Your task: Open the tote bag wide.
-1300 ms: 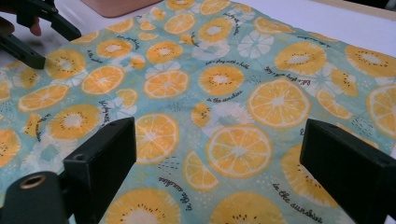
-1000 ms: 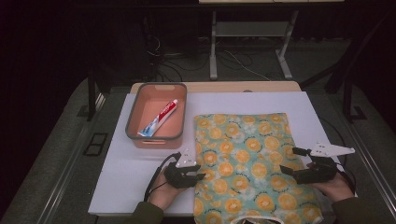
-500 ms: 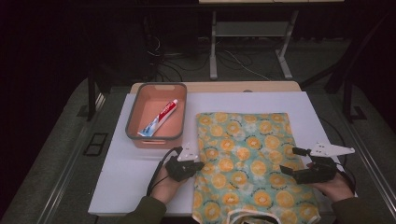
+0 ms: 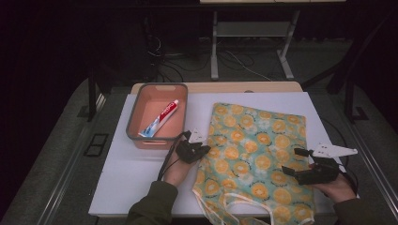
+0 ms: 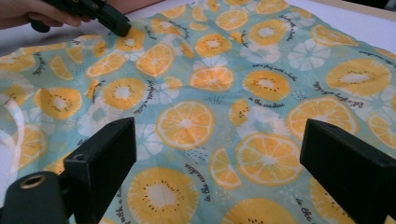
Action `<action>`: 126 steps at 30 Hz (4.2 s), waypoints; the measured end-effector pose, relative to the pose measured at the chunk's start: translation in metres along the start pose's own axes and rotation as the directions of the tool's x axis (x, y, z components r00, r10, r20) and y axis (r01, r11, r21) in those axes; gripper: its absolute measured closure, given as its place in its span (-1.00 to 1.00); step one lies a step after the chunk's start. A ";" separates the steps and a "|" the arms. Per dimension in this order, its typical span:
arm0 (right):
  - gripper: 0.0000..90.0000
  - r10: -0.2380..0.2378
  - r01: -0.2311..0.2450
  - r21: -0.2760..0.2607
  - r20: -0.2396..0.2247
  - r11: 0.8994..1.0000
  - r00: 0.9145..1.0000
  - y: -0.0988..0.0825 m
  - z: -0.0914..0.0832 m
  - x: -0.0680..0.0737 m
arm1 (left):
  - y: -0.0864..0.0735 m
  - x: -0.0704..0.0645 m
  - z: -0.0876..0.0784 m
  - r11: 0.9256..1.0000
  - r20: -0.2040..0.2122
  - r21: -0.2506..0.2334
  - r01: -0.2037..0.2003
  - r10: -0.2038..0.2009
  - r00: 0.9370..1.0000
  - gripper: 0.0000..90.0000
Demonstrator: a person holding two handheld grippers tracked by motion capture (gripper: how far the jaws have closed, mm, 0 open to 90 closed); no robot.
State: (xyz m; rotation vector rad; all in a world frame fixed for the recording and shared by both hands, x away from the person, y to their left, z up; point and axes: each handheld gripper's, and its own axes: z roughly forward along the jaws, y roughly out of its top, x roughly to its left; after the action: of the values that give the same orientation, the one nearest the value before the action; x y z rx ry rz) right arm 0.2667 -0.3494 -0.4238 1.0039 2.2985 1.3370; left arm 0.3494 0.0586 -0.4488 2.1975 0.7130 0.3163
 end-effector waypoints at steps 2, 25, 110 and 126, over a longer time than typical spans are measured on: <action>-0.76 0.001 -0.001 0.000 0.000 1.000 1.000 0.000 0.000 0.000 | -0.001 0.001 0.000 1.000 0.002 -0.001 0.013 -0.013 1.000 0.96; -0.76 -0.007 0.007 0.003 0.005 1.000 1.000 0.000 0.000 0.001 | -0.041 -0.040 -0.058 0.995 0.067 0.061 0.078 -0.082 0.994 -0.17; -0.76 -0.035 0.036 0.036 -0.020 0.999 0.999 0.003 0.006 0.010 | -0.002 -0.009 -0.019 0.999 -0.129 -0.017 0.050 -0.052 0.990 0.55; -0.24 -0.105 0.145 0.177 -0.217 0.973 0.971 0.012 0.043 0.058 | -0.055 -0.012 -0.092 0.988 0.035 -0.098 0.119 -0.116 0.993 -0.52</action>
State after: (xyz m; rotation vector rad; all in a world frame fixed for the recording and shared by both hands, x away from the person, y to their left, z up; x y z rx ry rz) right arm 0.2544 -0.2774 -0.4306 0.7892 2.6400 1.2382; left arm 0.2779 0.1367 -0.4291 2.0521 0.7909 0.2539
